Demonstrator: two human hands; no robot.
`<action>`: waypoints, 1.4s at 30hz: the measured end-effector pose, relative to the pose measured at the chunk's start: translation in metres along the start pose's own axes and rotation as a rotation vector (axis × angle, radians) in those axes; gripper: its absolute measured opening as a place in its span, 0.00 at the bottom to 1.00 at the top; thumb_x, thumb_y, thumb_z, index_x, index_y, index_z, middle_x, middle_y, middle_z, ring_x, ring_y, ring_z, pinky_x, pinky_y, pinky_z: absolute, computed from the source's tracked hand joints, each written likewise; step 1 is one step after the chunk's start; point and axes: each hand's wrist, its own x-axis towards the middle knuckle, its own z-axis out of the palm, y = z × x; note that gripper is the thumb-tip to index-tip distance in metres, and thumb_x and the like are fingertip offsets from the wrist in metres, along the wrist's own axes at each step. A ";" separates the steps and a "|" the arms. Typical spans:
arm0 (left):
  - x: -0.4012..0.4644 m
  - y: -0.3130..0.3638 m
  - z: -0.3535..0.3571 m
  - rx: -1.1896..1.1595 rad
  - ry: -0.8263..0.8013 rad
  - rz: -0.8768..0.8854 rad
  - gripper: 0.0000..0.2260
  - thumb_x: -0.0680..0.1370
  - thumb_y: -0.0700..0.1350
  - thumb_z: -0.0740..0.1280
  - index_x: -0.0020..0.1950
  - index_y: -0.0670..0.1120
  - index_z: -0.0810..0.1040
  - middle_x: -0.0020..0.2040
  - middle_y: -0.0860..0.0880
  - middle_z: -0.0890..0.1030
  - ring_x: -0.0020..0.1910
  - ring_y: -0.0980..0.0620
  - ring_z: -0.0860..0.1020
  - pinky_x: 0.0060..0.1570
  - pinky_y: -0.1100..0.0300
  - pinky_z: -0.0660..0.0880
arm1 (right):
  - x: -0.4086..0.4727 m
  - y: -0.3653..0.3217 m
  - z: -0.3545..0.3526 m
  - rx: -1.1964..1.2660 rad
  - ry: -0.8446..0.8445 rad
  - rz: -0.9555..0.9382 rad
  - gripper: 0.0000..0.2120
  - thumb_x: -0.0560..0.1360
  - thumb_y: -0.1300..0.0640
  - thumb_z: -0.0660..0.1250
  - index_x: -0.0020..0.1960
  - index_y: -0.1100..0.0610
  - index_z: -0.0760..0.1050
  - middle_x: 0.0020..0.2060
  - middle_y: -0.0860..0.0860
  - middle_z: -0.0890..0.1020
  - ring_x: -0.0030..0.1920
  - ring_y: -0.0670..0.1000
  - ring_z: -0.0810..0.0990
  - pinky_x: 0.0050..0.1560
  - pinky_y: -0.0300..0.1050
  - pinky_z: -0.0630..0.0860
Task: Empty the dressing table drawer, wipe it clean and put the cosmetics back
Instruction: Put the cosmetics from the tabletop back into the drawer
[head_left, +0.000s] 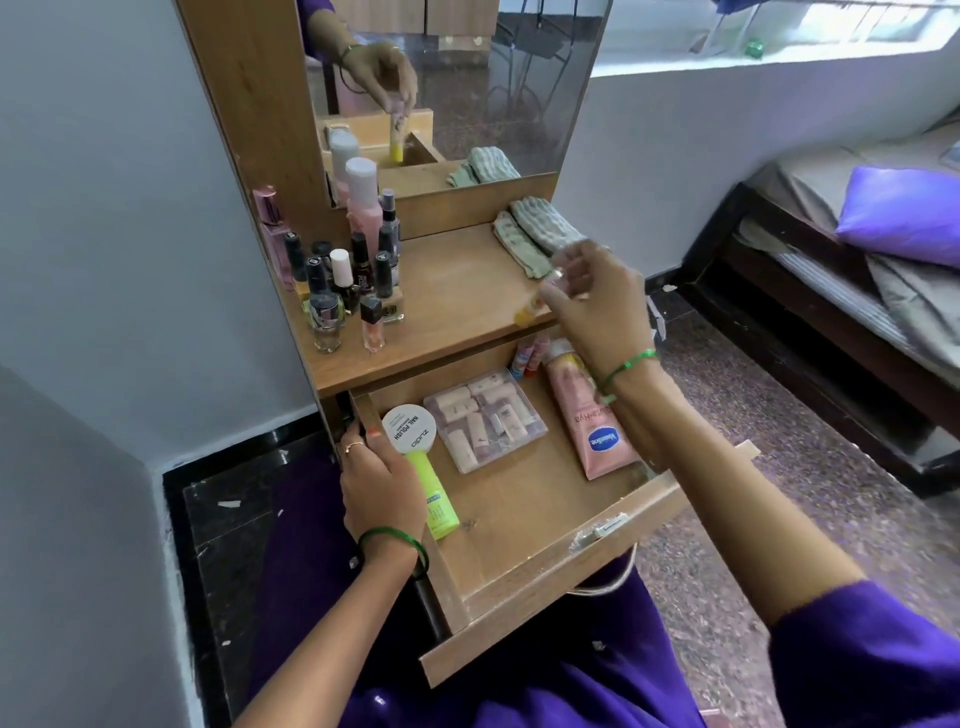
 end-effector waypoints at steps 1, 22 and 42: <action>0.000 0.001 0.000 0.000 0.004 -0.002 0.17 0.83 0.49 0.50 0.65 0.44 0.70 0.57 0.43 0.77 0.55 0.41 0.76 0.42 0.54 0.66 | -0.009 0.008 -0.007 -0.036 0.016 0.009 0.09 0.69 0.63 0.68 0.49 0.59 0.76 0.37 0.52 0.80 0.35 0.47 0.78 0.41 0.37 0.76; -0.006 0.007 -0.002 0.058 0.000 -0.012 0.16 0.83 0.51 0.51 0.65 0.45 0.69 0.58 0.43 0.78 0.54 0.40 0.76 0.42 0.55 0.64 | -0.033 0.078 0.043 -0.114 -0.242 0.157 0.09 0.64 0.66 0.69 0.42 0.58 0.73 0.36 0.50 0.79 0.35 0.50 0.75 0.37 0.40 0.69; -0.002 0.004 0.000 0.082 0.015 -0.008 0.17 0.82 0.51 0.51 0.66 0.45 0.69 0.59 0.42 0.78 0.56 0.38 0.76 0.43 0.54 0.65 | -0.038 0.079 0.051 -0.125 -0.257 0.188 0.13 0.68 0.65 0.70 0.49 0.57 0.69 0.42 0.55 0.80 0.42 0.55 0.79 0.45 0.51 0.77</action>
